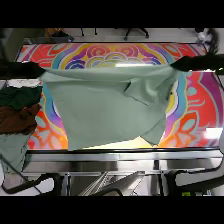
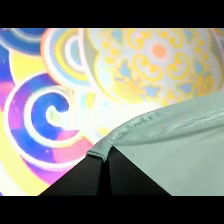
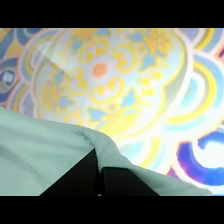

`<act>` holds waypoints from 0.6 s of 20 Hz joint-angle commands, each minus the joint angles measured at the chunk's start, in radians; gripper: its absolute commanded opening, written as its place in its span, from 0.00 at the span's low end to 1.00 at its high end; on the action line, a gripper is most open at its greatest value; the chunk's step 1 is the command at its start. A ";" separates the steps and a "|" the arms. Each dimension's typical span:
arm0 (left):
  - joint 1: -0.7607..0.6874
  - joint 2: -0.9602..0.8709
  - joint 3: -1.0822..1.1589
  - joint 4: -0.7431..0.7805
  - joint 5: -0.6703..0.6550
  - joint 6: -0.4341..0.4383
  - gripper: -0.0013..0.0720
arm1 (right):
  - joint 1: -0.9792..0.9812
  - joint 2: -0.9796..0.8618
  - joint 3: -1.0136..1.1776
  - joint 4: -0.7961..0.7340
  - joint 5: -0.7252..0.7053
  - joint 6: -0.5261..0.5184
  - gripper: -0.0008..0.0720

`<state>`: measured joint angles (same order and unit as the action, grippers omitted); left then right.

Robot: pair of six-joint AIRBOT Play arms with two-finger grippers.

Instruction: Fold the shirts.

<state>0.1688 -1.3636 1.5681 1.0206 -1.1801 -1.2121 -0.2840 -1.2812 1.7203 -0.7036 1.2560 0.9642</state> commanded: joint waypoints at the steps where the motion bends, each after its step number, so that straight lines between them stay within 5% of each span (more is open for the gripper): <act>1: -0.045 -0.298 0.082 0.032 0.026 -0.015 0.04 | 0.007 -0.212 -0.032 0.015 -0.113 -0.015 0.04; 8: -0.045 -0.534 0.357 0.028 -0.018 -0.071 0.04 | 0.006 -0.371 0.058 0.116 -0.229 -0.111 0.04; 12: -0.045 -0.538 0.315 0.035 -0.057 -0.072 0.04 | 0.005 -0.370 0.057 -0.087 -0.135 -0.076 0.04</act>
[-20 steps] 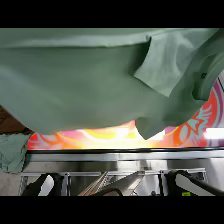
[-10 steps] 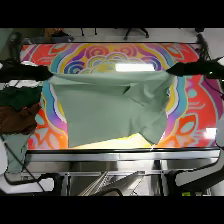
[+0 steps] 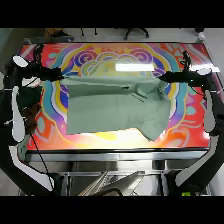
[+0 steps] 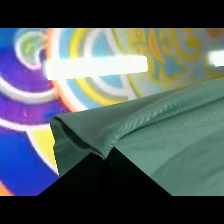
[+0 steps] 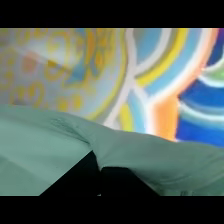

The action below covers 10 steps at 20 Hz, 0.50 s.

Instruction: Fold the shirts.

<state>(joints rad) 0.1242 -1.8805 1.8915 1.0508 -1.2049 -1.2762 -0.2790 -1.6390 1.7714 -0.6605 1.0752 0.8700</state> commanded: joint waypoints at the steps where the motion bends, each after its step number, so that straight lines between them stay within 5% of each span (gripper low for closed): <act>1: -0.001 -0.021 -0.041 0.005 -0.040 -0.009 0.04 | 0.000 -0.012 0.006 -0.188 0.059 0.039 0.03; 10: -0.026 -0.021 -0.285 0.007 0.087 -0.008 0.04 | 0.003 -0.050 0.000 -0.298 0.080 0.073 0.03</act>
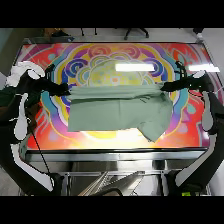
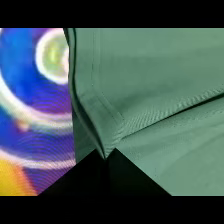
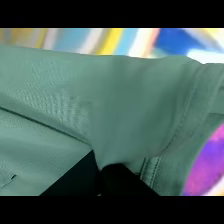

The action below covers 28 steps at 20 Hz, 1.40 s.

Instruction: Fold the shirts.

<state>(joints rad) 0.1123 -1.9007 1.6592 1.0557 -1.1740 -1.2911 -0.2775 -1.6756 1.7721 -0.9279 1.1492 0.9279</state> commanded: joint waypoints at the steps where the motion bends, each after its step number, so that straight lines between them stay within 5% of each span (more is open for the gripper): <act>1: -0.014 -0.002 -0.053 0.006 0.069 0.007 0.04 | 0.001 -0.014 0.000 -0.032 0.006 0.016 0.04; 6: -0.029 -0.006 -0.053 0.006 0.084 0.006 0.04 | 0.006 -0.014 0.000 -0.042 0.003 0.031 0.08; 7: -0.032 -0.005 -0.045 -0.005 0.076 0.005 0.20 | 0.006 -0.011 0.001 -0.036 0.007 0.037 0.36; 8: -0.032 -0.005 -0.025 -0.006 0.051 -0.013 0.75 | 0.005 0.000 0.003 -0.038 0.016 0.061 0.52; 9: -0.029 -0.005 0.009 0.002 0.005 -0.041 0.92 | 0.004 0.020 0.005 -0.039 0.033 0.072 0.52; 15: 0.064 0.050 0.088 0.026 -0.272 -0.123 0.92 | -0.079 0.195 -0.019 -0.091 0.207 0.201 0.52; 21: 0.127 0.272 -0.484 0.011 -0.140 -0.034 0.92 | -0.251 0.404 -0.397 -0.050 0.260 0.260 0.52; 24: 0.109 0.302 -0.658 -0.114 -0.035 0.059 0.92 | -0.343 0.523 -0.613 -0.025 0.227 0.318 0.82; 28: 0.054 0.246 -0.679 -0.237 -0.014 0.125 0.86 | -0.396 0.621 -0.826 -0.029 0.224 0.317 0.82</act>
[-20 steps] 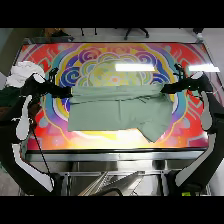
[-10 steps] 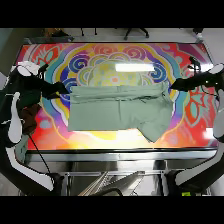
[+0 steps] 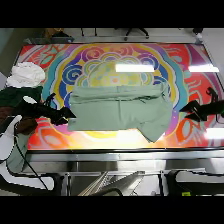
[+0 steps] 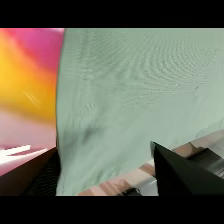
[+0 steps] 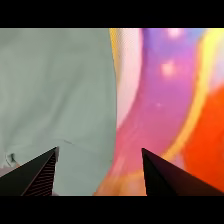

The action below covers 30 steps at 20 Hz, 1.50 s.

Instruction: Fold the shirts.

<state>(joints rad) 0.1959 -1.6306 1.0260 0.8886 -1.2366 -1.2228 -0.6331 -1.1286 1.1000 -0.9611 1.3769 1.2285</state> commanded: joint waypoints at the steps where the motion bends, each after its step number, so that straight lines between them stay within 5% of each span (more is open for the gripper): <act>1: -0.041 -0.037 -0.025 -0.078 0.039 0.057 0.60 | -0.035 0.093 -0.205 0.008 -0.010 0.007 0.82; 3: -0.051 -0.040 0.012 -0.077 0.021 0.056 0.07 | -0.005 0.121 -0.307 0.016 -0.043 -0.012 0.81; 4: -0.051 -0.040 0.032 -0.077 0.004 0.058 0.04 | 0.018 0.124 -0.348 0.020 -0.069 -0.021 0.81; 12: -0.040 -0.039 0.055 -0.072 -0.039 0.052 0.04 | 0.246 0.028 -0.443 0.130 -0.251 -0.038 0.79; 13: -0.037 -0.033 0.055 -0.072 -0.040 0.052 0.04 | 0.268 0.017 -0.443 0.176 -0.242 -0.076 0.72; 14: -0.029 -0.021 0.055 -0.072 -0.047 0.052 0.04 | 0.280 0.017 -0.440 0.233 -0.212 -0.130 0.42; 15: -0.016 0.002 0.055 -0.071 -0.055 0.052 0.04 | 0.280 0.022 -0.430 0.266 -0.172 -0.157 0.29; 16: 0.001 0.027 0.055 -0.070 -0.069 0.052 0.04 | 0.278 0.035 -0.409 0.260 -0.134 -0.158 0.28; 18: 0.051 0.092 0.046 -0.046 -0.127 0.036 0.04 | 0.256 0.079 -0.377 0.212 -0.059 -0.138 0.04; 24: 0.154 0.278 -0.129 0.143 -0.168 -0.027 0.04 | 0.180 0.227 -0.372 -0.103 0.045 0.033 0.04; 30: 0.169 0.355 -0.129 0.130 -0.193 -0.050 0.04 | 0.156 0.305 -0.297 0.053 0.013 -0.068 0.04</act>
<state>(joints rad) 0.3668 -1.3083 0.8719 1.0050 -1.4132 -1.2572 -0.4694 -0.8448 0.7563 -0.9836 1.4021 1.2125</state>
